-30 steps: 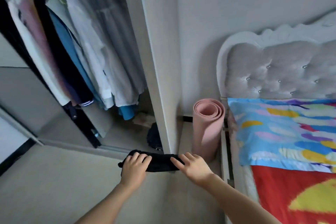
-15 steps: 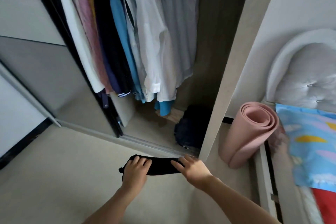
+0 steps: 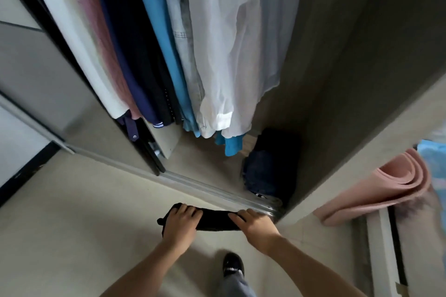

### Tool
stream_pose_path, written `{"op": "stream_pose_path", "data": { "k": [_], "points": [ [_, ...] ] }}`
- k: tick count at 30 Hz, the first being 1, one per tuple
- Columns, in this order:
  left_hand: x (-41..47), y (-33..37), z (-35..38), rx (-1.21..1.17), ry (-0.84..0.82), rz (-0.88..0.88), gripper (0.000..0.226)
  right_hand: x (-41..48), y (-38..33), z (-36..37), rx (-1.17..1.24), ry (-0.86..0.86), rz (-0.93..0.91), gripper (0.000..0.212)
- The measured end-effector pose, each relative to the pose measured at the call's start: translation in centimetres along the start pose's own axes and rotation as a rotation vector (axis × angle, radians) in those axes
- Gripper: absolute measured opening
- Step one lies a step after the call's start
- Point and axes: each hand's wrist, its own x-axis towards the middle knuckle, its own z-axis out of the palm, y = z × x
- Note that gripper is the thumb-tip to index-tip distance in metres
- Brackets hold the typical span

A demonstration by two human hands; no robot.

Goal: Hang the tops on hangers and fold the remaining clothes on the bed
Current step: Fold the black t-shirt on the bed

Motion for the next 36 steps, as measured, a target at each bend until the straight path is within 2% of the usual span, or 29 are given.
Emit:
{"op": "stream_pose_path", "data": {
  "k": [1, 4, 5, 9, 14, 17, 19, 21, 22, 24, 26, 27, 32, 36],
  "points": [
    [1.4, -0.8, 0.9, 0.011, -0.002, 0.013, 0.046, 1.4, 0.7, 0.4, -0.012, -0.02, 0.004, 0.099],
    [6.0, -3.3, 5.0, 0.062, 0.041, 0.039, 0.019, 6.1, 3.7, 3.3, -0.046, -0.012, 0.044, 0.089],
    [7.7, -4.2, 7.3, 0.064, 0.035, 0.051, 0.018, 7.9, 5.1, 4.8, -0.063, -0.022, 0.058, 0.085],
    [13.3, -7.2, 15.8, 0.069, -0.023, 0.072, 0.045, 14.6, 9.6, 11.8, -0.126, -0.024, 0.114, 0.08],
    [21.1, -10.9, 28.1, 0.091, 0.01, 0.09, 0.046, 23.4, 16.1, 22.0, -0.152, 0.026, 0.186, 0.08],
    [25.9, -12.6, 33.2, 0.082, 0.095, 0.124, 0.042, 27.4, 19.7, 25.7, -0.262, 0.081, 0.238, 0.081],
    [29.3, -13.4, 35.0, 0.074, 0.216, 0.133, 0.031, 29.7, 21.9, 26.4, -0.276, 0.201, 0.251, 0.079],
    [31.9, -13.9, 36.8, 0.052, 0.286, 0.111, 0.038, 31.9, 23.8, 27.7, -0.261, 0.289, 0.29, 0.081],
    [32.4, -13.8, 36.9, 0.028, 0.19, 0.051, 0.051, 31.9, 23.9, 27.3, -0.257, 0.248, 0.334, 0.083],
    [32.0, -14.0, 39.0, 0.063, -0.151, -0.092, 0.081, 32.1, 23.8, 28.8, -0.264, 0.152, 0.358, 0.08],
    [30.4, -14.2, 40.8, 0.091, -0.465, -0.152, 0.096, 31.2, 23.3, 30.9, -0.187, -0.126, 0.395, 0.067],
    [29.7, -14.3, 41.7, 0.088, -0.511, -0.153, 0.096, 30.7, 23.2, 31.8, -0.146, -0.222, 0.42, 0.063],
    [27.6, -15.1, 43.4, 0.039, -0.448, -0.15, 0.075, 30.2, 22.9, 33.6, -0.086, -0.258, 0.446, 0.057],
    [26.5, -15.3, 42.9, 0.036, -0.319, -0.109, 0.067, 31.3, 22.0, 33.2, -0.075, -0.2, 0.459, 0.055]
  ]
}}
